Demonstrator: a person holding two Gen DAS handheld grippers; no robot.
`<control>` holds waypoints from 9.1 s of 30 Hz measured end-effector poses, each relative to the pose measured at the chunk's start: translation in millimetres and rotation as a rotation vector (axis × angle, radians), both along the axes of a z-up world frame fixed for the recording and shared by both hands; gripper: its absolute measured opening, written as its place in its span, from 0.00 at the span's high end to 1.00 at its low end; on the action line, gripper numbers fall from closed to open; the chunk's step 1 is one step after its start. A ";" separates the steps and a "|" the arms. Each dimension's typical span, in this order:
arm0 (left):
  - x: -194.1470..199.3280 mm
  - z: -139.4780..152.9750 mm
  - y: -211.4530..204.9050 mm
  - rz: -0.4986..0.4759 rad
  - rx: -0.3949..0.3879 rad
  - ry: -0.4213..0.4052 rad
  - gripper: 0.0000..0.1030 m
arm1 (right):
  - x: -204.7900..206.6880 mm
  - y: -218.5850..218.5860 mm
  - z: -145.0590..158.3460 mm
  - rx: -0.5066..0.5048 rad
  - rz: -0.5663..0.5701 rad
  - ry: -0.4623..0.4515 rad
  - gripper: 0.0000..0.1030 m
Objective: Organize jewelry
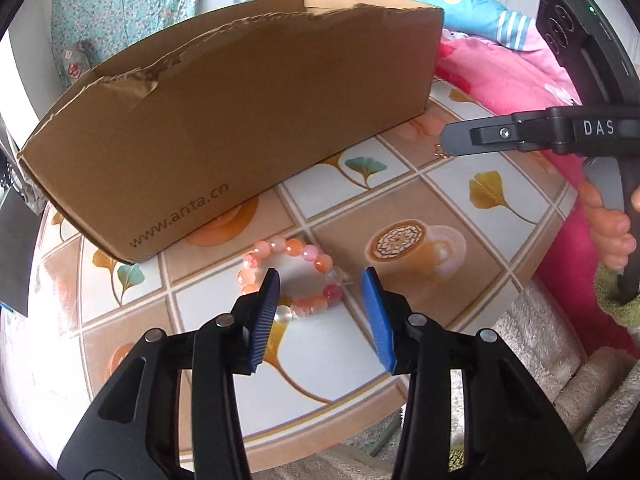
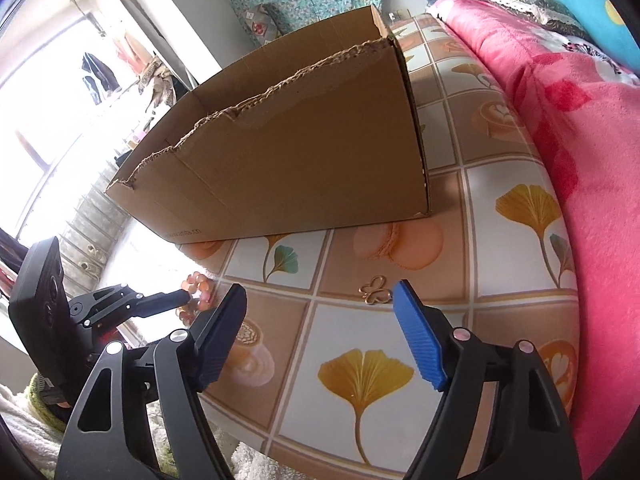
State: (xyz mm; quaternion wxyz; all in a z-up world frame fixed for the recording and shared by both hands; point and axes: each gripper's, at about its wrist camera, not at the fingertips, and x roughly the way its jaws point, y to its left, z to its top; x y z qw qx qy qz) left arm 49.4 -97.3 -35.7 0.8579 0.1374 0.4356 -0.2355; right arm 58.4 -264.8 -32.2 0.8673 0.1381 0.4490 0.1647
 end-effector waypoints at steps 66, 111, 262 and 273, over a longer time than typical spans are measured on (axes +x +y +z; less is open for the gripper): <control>5.6 0.6 7.1 0.013 -0.038 -0.026 0.92 | 0.9 18.5 -7.8 -0.394 0.257 -0.048 0.67; 6.0 1.7 7.0 0.013 -0.048 -0.029 0.92 | -3.4 25.0 -2.9 -0.227 0.219 0.032 0.83; 37.3 -4.1 -139.2 -0.279 0.029 0.001 1.00 | -40.2 -58.7 17.3 0.061 -0.056 -0.174 0.82; 36.9 -2.3 -141.7 -0.374 0.075 -0.079 0.69 | -40.1 -61.3 17.1 0.077 -0.053 -0.175 0.82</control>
